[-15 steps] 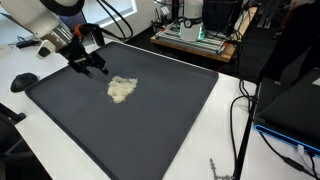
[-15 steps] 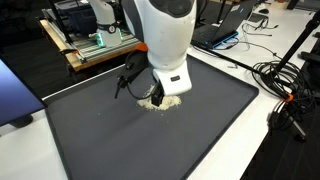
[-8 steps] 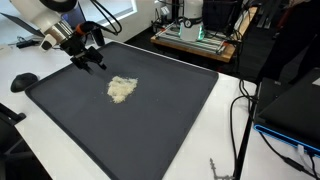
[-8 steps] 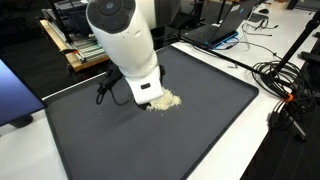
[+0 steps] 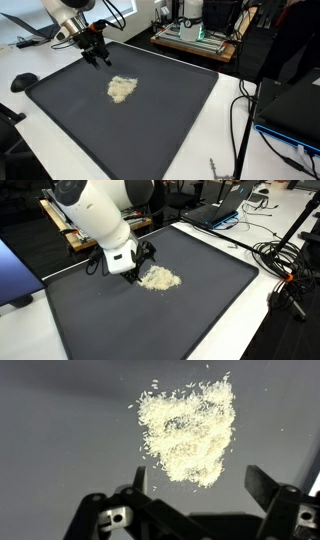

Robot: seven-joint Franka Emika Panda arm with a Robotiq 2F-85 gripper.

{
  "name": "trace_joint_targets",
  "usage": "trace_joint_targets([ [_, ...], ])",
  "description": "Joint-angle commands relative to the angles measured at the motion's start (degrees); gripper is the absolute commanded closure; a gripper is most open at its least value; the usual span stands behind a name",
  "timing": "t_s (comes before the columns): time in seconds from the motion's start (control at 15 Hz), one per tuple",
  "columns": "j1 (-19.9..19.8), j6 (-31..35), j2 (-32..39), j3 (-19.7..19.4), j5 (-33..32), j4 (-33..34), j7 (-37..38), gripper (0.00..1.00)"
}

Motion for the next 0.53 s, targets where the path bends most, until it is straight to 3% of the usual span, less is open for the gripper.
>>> trace_joint_targets([
  [0.0, -1.85, 4.41, -8.19, -0.47, 7.12, -12.94, -5.09, 0.00],
  [0.47, -1.35, 14.44, -16.74, -3.93, 24.36, -27.99, -11.59, 0.00],
])
